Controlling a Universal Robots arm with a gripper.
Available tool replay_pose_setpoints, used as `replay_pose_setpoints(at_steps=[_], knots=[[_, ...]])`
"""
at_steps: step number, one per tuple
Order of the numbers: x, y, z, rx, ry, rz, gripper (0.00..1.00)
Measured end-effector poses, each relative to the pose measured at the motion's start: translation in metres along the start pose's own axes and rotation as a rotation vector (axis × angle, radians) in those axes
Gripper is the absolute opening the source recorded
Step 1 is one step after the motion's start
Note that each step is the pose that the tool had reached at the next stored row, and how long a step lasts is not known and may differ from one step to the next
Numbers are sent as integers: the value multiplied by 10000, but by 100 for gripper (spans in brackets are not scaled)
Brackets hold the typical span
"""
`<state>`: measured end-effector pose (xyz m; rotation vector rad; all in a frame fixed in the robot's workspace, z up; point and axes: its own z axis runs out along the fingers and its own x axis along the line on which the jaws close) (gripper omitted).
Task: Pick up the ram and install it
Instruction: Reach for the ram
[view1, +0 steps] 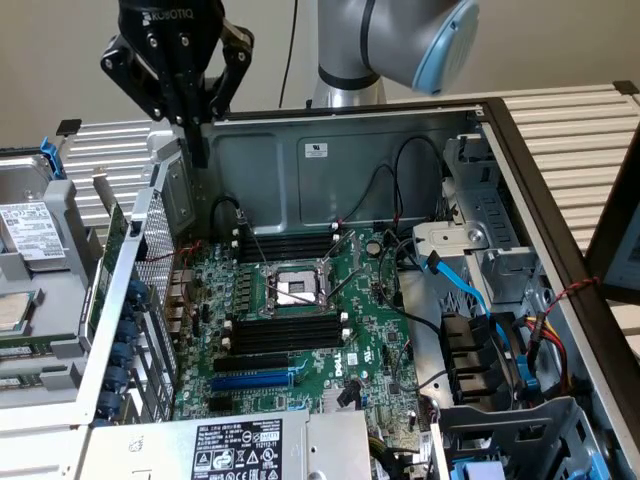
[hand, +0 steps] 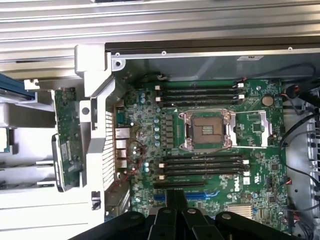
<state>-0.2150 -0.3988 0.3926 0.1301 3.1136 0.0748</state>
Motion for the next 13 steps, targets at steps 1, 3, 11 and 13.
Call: replay_pose_setpoints(at_steps=[1, 3, 11, 13], knots=[[37, -3, -1, 0, 5, 0, 11], [113, -9, -3, 1, 14, 1, 11], [463, -38, -12, 2, 20, 0, 11], [557, -46, -14, 2, 20, 2, 11]])
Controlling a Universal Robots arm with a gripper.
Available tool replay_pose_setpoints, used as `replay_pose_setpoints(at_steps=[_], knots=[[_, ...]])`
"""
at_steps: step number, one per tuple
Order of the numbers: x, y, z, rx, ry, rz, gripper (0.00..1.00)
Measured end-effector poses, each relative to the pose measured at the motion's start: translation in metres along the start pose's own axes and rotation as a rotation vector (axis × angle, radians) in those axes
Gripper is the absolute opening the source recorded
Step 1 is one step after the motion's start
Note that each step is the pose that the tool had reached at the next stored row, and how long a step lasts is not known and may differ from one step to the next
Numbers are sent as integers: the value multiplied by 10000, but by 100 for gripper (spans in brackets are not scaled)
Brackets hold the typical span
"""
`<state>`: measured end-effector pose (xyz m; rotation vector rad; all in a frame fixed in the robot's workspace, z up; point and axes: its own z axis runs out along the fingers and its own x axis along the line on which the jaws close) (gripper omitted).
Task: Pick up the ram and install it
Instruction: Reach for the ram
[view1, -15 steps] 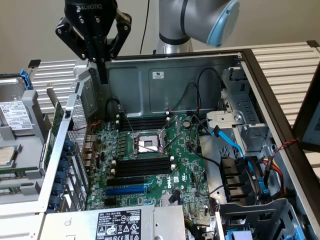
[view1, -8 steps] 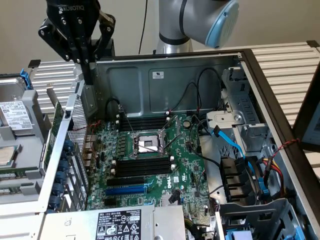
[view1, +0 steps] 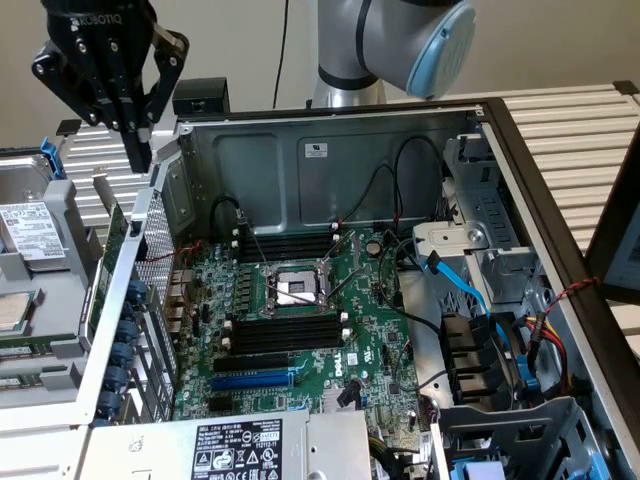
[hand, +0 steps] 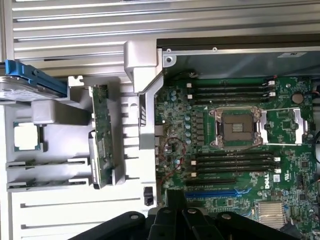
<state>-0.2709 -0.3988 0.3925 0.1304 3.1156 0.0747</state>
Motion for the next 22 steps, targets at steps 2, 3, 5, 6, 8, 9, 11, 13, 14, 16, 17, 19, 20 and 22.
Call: replay_pose_setpoints(at_steps=[2, 3, 5, 6, 8, 9, 11, 13, 14, 16, 17, 19, 20, 22], knots=[[80, -7, 2, 0, 0, 1, 11], [111, -10, 4, -1, 1, 4, 11], [170, -15, 9, 0, 4, 12, 11], [204, -18, 14, 1, 4, 14, 11], [291, -26, 22, 1, 4, 14, 11], [336, -30, 26, 0, 3, 14, 11], [426, -38, 32, 1, 5, 14, 11], [517, -46, 41, 1, 17, 15, 11], [561, -50, 45, 2, 26, 15, 11], [648, -56, 56, 4, 46, 16, 11], [694, -59, 63, 5, 52, 17, 11], [783, -65, 79, 5, 58, 17, 11], [833, -68, 87, 6, 62, 17, 11], [922, -73, 101, 6, 75, 18, 11]])
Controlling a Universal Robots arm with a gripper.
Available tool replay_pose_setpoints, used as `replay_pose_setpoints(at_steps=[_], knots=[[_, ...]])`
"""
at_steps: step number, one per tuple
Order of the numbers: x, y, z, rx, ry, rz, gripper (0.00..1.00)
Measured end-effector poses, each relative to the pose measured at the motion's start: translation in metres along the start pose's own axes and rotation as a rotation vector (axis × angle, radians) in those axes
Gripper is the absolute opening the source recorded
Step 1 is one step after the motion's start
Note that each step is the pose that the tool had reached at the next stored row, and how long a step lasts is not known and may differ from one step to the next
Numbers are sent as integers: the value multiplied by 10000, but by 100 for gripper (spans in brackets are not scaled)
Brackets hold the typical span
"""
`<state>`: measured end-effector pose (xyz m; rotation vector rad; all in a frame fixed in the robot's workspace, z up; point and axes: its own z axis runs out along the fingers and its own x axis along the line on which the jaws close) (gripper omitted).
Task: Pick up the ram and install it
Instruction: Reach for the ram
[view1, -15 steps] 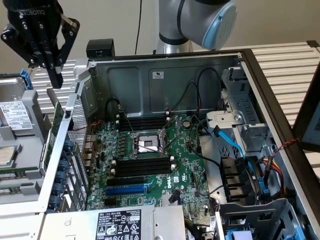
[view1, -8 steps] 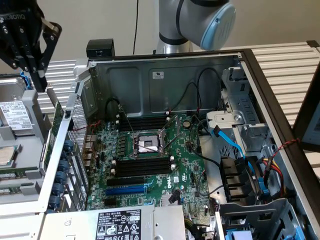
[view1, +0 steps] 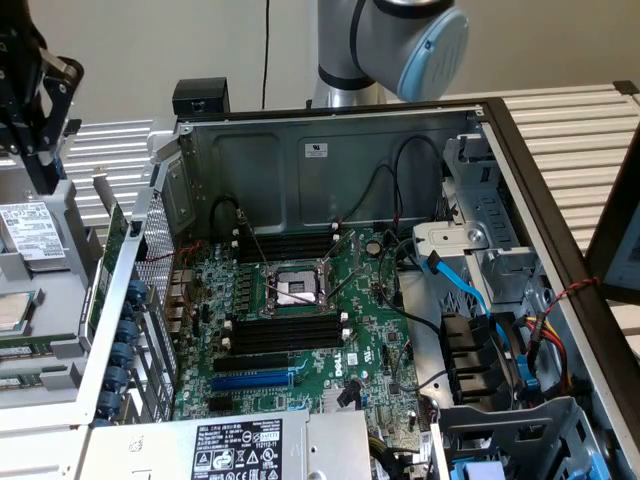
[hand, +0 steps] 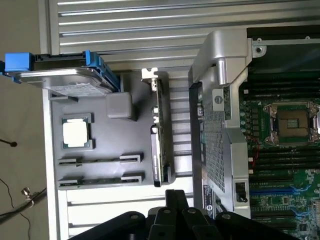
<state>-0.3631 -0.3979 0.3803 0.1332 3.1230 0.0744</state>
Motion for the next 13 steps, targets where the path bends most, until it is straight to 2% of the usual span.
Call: replay_pose_setpoints(at_steps=[2, 6, 7, 9, 13], knots=[[72, -6, 8, 4, 50, 2, 11], [193, -17, 11, 28, 323, 15, 11], [232, -20, 12, 31, 364, 17, 11], [321, -28, 18, 33, 386, 18, 11], [501, -43, 37, 33, 387, 18, 11]])
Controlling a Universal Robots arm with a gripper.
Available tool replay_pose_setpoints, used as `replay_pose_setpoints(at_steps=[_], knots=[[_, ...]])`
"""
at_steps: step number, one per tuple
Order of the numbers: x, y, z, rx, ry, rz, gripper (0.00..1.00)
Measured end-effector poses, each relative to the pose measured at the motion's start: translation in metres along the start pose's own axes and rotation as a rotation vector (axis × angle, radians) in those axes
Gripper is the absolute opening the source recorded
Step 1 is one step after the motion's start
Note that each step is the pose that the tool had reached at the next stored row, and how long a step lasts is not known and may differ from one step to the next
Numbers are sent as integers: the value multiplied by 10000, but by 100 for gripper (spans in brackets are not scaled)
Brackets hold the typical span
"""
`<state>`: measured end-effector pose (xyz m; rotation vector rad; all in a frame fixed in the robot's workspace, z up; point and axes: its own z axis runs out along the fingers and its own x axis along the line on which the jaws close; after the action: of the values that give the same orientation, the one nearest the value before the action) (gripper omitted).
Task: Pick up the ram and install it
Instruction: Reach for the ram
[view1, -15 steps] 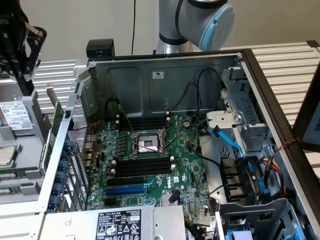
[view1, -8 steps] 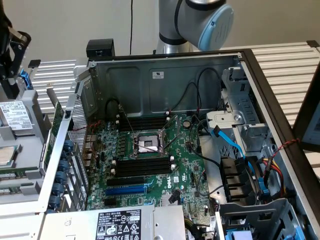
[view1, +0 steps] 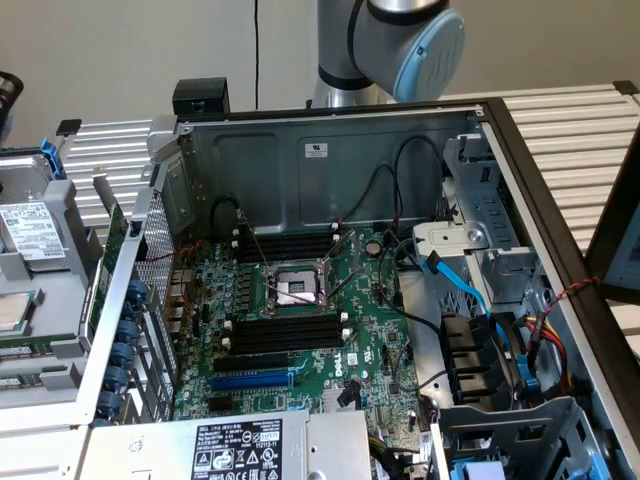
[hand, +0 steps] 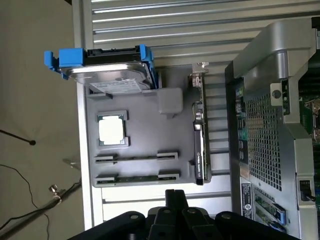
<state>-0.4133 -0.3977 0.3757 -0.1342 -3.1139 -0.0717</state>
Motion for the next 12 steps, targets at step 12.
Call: replay_pose_setpoints(at_steps=[12], knots=[[426, -39, 81, 0, 0, 0, 11]])
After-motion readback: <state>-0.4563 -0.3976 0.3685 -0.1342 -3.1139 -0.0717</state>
